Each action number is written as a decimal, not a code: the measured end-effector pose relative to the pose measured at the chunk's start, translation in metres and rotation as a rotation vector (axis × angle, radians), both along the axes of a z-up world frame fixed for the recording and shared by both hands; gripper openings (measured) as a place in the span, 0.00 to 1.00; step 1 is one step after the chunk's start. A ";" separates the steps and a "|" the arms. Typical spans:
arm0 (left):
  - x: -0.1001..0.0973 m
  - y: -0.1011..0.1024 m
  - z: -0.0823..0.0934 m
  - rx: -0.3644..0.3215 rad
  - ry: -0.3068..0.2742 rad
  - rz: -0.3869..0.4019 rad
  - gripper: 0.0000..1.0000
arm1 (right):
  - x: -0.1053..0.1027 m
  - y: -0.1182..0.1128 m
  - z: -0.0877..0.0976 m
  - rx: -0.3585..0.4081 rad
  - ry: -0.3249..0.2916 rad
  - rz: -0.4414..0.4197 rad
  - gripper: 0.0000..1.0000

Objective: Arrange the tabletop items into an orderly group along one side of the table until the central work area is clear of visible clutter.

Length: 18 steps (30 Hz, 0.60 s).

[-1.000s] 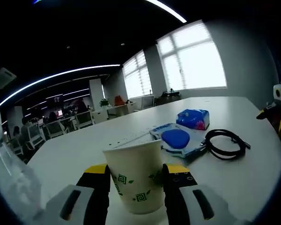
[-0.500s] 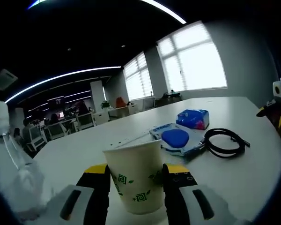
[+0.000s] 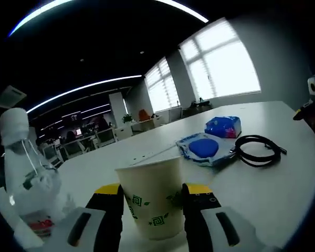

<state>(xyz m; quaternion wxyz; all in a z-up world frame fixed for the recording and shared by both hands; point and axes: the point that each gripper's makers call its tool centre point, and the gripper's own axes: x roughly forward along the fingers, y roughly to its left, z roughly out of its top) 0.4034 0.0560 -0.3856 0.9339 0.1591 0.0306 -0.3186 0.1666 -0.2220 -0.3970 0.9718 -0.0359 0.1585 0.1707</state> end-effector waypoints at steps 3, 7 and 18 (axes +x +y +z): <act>0.000 0.002 0.000 -0.006 -0.005 0.009 0.43 | 0.000 0.000 0.000 0.001 -0.001 0.000 0.86; -0.001 0.005 0.000 -0.016 -0.009 0.021 0.43 | -0.001 0.001 -0.001 -0.001 0.002 0.003 0.86; -0.008 0.010 -0.006 -0.013 -0.022 0.032 0.43 | -0.001 0.005 -0.001 0.002 0.003 0.013 0.86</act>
